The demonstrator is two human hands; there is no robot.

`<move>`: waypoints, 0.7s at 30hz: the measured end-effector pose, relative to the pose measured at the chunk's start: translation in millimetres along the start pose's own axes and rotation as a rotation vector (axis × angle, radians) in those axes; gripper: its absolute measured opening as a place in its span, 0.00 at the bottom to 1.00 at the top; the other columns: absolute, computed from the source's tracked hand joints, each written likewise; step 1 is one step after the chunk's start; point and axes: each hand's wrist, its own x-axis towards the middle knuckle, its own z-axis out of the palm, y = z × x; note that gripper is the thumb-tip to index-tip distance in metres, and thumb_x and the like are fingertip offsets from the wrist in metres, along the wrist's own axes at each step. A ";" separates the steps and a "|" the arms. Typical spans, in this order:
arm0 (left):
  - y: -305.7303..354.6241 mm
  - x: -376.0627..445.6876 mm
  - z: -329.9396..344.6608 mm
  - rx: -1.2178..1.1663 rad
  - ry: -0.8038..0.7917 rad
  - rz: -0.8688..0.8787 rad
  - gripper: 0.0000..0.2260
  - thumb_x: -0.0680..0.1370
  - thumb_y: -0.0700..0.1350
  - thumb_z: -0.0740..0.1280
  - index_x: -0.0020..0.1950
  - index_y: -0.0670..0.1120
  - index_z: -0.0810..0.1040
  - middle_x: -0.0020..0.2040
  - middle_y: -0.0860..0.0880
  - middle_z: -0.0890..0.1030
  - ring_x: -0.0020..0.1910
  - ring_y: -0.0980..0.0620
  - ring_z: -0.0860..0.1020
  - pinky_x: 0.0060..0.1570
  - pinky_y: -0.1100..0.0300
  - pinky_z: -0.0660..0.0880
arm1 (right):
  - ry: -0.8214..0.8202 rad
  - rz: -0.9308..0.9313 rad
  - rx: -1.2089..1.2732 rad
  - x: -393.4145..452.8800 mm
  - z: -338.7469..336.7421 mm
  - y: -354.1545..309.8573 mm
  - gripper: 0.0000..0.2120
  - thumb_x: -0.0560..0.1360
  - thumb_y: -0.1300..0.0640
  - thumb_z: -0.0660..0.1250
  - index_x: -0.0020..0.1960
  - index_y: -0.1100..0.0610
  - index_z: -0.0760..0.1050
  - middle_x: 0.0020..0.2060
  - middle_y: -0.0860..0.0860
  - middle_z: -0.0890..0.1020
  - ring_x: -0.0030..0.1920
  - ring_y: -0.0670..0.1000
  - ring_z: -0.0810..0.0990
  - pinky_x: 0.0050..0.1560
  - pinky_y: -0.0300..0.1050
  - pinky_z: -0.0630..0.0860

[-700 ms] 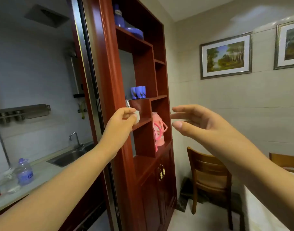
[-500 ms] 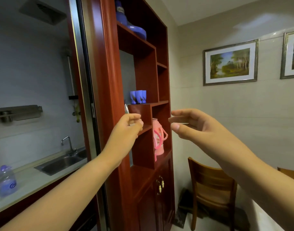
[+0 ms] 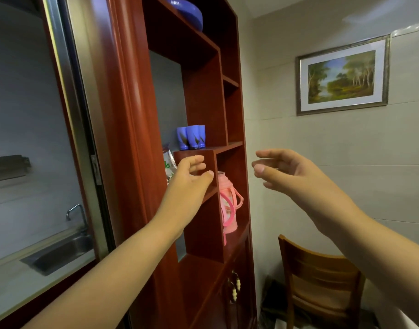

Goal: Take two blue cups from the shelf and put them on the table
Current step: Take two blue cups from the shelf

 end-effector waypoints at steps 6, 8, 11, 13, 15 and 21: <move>-40.9 60.4 30.3 0.033 0.044 -0.010 0.17 0.76 0.46 0.65 0.64 0.55 0.70 0.61 0.56 0.76 0.52 0.60 0.76 0.53 0.60 0.73 | -0.062 0.041 0.049 69.5 -10.0 43.0 0.16 0.72 0.53 0.70 0.59 0.49 0.75 0.51 0.48 0.84 0.51 0.44 0.83 0.46 0.34 0.79; -53.2 85.4 42.8 0.061 0.067 -0.020 0.17 0.76 0.46 0.65 0.64 0.55 0.70 0.61 0.56 0.75 0.55 0.60 0.76 0.57 0.57 0.74 | -0.089 0.023 0.062 95.3 -14.2 57.7 0.15 0.72 0.54 0.69 0.59 0.50 0.75 0.50 0.49 0.84 0.48 0.44 0.83 0.43 0.31 0.79; -70.5 127.3 64.6 0.075 0.125 -0.025 0.19 0.75 0.46 0.65 0.66 0.54 0.70 0.61 0.56 0.75 0.59 0.57 0.75 0.61 0.52 0.73 | -0.133 -0.004 0.091 139.4 -20.8 80.4 0.15 0.73 0.56 0.69 0.59 0.52 0.75 0.50 0.50 0.84 0.46 0.42 0.83 0.43 0.28 0.78; -82.2 157.7 80.3 0.089 0.163 -0.005 0.19 0.74 0.47 0.65 0.65 0.55 0.70 0.62 0.55 0.75 0.59 0.57 0.75 0.61 0.52 0.74 | -0.178 -0.030 0.101 172.2 -25.6 95.3 0.15 0.72 0.58 0.69 0.59 0.53 0.76 0.50 0.50 0.83 0.43 0.38 0.82 0.44 0.29 0.77; -92.7 190.9 95.2 0.106 0.194 0.002 0.19 0.74 0.47 0.65 0.63 0.56 0.69 0.64 0.55 0.74 0.57 0.59 0.76 0.60 0.53 0.74 | -0.226 -0.052 0.112 207.0 -31.7 109.6 0.16 0.72 0.59 0.69 0.59 0.55 0.75 0.49 0.50 0.83 0.40 0.36 0.81 0.43 0.30 0.77; -131.4 286.7 126.1 0.208 0.333 -0.019 0.21 0.74 0.44 0.66 0.66 0.52 0.67 0.67 0.50 0.72 0.59 0.52 0.76 0.62 0.50 0.72 | -0.301 -0.101 0.094 310.1 -48.3 160.0 0.16 0.71 0.57 0.70 0.58 0.53 0.76 0.50 0.50 0.83 0.41 0.36 0.82 0.44 0.29 0.78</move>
